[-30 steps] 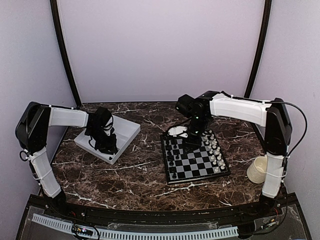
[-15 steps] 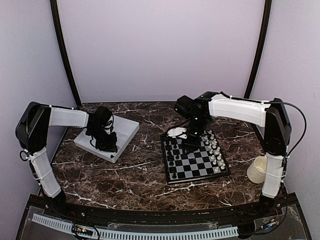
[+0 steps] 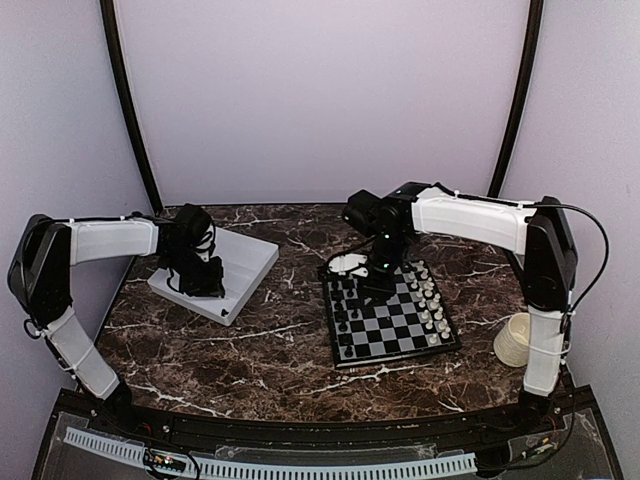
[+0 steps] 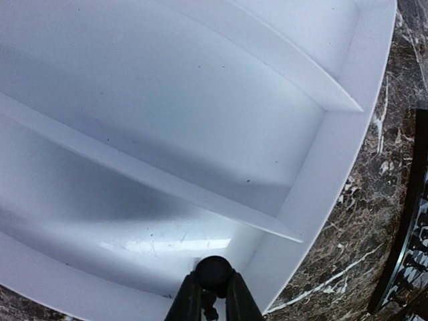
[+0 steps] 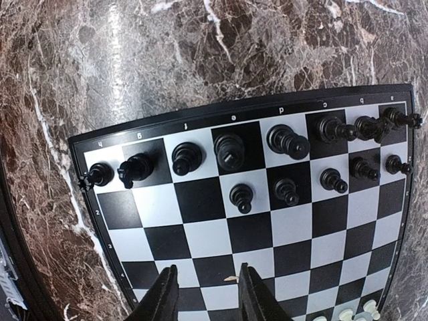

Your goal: Set up the chess pieces on the board

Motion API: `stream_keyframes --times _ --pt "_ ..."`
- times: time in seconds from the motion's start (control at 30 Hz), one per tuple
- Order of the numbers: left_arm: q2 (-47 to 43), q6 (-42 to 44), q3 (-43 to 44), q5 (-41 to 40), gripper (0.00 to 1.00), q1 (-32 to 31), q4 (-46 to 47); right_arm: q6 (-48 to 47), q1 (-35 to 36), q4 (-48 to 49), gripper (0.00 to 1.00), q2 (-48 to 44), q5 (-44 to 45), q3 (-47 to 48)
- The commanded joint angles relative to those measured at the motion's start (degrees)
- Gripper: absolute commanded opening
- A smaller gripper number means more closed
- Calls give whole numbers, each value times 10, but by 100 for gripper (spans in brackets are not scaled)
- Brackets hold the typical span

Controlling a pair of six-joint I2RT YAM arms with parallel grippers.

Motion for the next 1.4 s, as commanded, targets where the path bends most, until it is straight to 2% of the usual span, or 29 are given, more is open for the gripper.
stream_keyframes --times 0.0,0.17,0.3,0.47,0.63,0.8,0.93,1.03,1.13,1.23,1.37 --pt "-46 -9 -11 2 2 2 -14 12 6 -5 32 8 -24 36" --pt "-61 -31 -15 16 2 2 8 40 6 33 32 12 -34 66" --pt "-73 -55 -18 38 3 2 27 77 4 112 33 17 -49 80" --pt "-94 -87 -34 87 4 2 56 129 4 183 33 38 -108 109" --pt "-104 -114 -43 184 4 2 88 151 4 195 34 47 -157 109" --pt "-122 -124 -74 188 4 2 102 154 5 210 34 29 -165 73" --pt "-120 -62 -53 98 5 6 30 152 6 214 35 12 -166 53" --pt "-95 9 -5 8 11 7 -39 149 7 217 35 5 -166 38" --pt "-65 105 32 -44 17 6 -109 139 8 209 35 4 -167 34" --pt "-39 170 41 -53 20 6 -124 126 7 200 35 3 -168 29" --pt "-27 229 35 -9 23 2 -101 115 7 192 35 2 -164 23"
